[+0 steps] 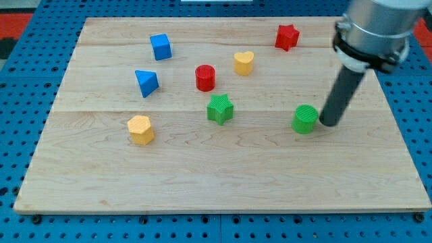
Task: Push the green circle parallel to the heart
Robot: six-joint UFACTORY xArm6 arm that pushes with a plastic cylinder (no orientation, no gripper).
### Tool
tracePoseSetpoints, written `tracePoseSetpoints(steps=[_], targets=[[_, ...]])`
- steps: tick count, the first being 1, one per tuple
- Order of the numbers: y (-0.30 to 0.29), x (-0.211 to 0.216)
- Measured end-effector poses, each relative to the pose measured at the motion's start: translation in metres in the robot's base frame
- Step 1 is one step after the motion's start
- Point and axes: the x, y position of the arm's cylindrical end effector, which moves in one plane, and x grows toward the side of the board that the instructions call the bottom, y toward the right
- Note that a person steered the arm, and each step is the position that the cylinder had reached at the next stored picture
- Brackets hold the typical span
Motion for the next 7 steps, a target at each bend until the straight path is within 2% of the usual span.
tracePoseSetpoints(steps=[1, 2, 3, 4, 5, 6, 7], targets=[[0.01, 0.059], [-0.04, 0.061], [-0.074, 0.018], [-0.055, -0.015], [-0.054, 0.02], [-0.021, 0.053], [-0.001, 0.04]])
